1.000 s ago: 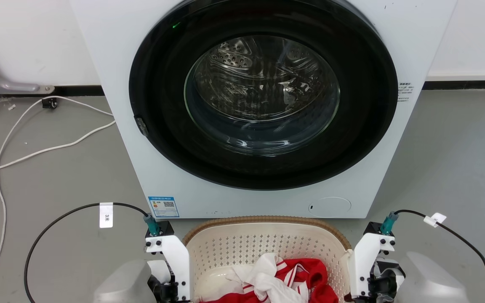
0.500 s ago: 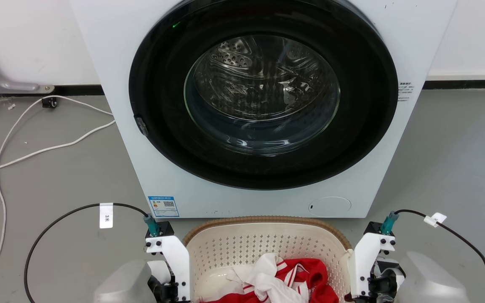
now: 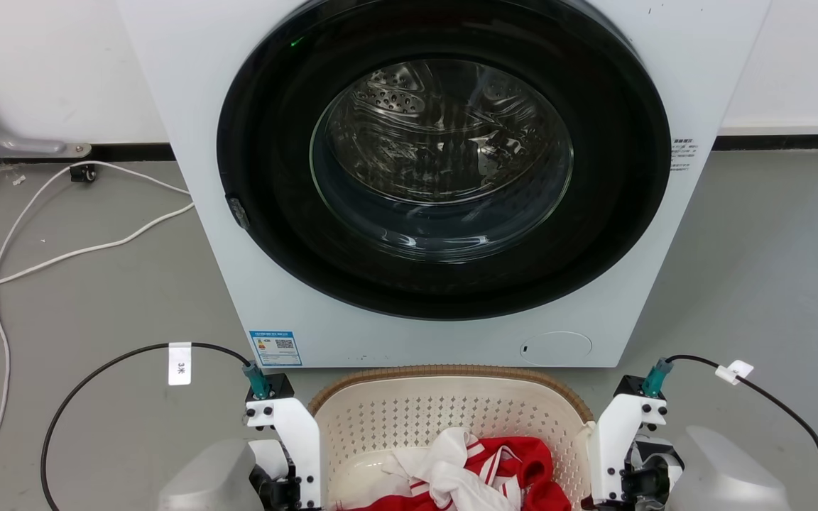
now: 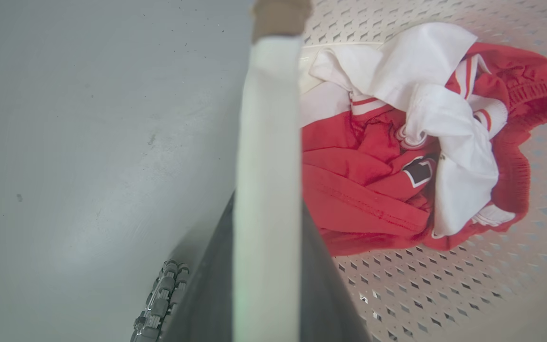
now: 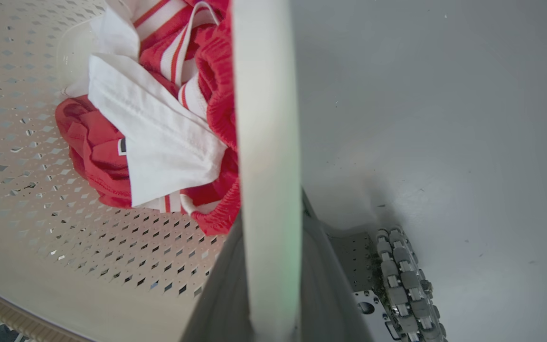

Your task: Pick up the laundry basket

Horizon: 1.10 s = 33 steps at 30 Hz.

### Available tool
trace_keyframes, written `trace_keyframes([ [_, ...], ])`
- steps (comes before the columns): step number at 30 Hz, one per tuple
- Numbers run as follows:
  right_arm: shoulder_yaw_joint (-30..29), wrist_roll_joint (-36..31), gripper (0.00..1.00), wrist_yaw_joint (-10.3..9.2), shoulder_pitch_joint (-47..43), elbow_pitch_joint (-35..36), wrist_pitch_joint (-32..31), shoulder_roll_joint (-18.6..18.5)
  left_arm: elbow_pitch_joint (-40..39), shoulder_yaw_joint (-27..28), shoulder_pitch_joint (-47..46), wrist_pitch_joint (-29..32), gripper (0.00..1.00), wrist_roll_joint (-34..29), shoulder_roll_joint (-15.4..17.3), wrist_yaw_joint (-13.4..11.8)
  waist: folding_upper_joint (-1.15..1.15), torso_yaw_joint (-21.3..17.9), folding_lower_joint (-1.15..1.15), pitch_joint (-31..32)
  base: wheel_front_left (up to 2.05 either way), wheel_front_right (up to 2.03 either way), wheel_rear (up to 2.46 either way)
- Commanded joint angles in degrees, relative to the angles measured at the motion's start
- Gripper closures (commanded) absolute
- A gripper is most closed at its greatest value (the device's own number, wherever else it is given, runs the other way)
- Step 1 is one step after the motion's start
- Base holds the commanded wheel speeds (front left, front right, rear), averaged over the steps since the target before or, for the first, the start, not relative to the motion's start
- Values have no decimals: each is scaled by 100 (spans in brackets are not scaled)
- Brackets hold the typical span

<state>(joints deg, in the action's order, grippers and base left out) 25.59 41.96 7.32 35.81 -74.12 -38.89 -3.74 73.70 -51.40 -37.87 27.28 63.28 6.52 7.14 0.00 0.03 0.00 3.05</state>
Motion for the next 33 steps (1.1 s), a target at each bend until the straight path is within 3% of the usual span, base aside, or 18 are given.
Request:
trace_keyframes([
  [1, -31, 1, 100, 31, -30, 44, -9, 103, -55, -21, 79, 3, 100, 30, -80, 62, 0, 1, 0, 3, 0, 0, 0],
  [33, -144, -76, 100, 31, -58, 44, -19, 127, -59, -125, 96, -11, 100, 176, -88, 62, 0, 5, 0, 16, 0, 0, 0],
])
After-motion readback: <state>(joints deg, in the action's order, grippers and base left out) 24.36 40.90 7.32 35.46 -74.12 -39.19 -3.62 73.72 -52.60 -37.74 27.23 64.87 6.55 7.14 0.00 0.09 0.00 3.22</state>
